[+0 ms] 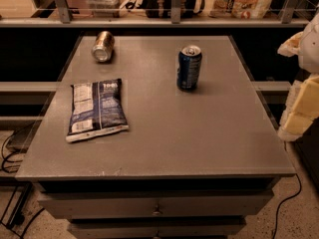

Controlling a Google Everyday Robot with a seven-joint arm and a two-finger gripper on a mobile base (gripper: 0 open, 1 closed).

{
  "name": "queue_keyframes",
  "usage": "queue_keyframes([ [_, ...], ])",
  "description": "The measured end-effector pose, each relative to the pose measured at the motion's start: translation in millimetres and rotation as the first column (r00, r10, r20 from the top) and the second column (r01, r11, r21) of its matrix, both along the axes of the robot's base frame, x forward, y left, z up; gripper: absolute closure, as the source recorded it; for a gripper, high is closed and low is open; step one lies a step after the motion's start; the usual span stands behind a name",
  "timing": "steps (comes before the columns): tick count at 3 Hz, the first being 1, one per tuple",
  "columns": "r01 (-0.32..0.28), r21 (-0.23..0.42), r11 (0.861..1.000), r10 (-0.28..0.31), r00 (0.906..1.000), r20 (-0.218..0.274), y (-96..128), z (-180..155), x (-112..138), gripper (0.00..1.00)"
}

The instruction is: Pick pepsi can

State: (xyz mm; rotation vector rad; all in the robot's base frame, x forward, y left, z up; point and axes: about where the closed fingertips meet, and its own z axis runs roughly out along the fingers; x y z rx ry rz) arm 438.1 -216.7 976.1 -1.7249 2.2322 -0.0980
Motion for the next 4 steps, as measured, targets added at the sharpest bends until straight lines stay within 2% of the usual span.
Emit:
queue_keyframes([
  [2, -0.003, 0.017, 1.0, 0.003, 0.9999, 0.014, 1.6, 2.4, 1.7, 0.0],
  [3, -0.037, 0.093, 0.995, 0.034, 0.9988, 0.035, 13.1, 0.3, 10.4, 0.0],
  [4, -0.085, 0.19, 0.978, 0.075, 0.9953, 0.062, 28.3, -2.3, 21.4, 0.0],
])
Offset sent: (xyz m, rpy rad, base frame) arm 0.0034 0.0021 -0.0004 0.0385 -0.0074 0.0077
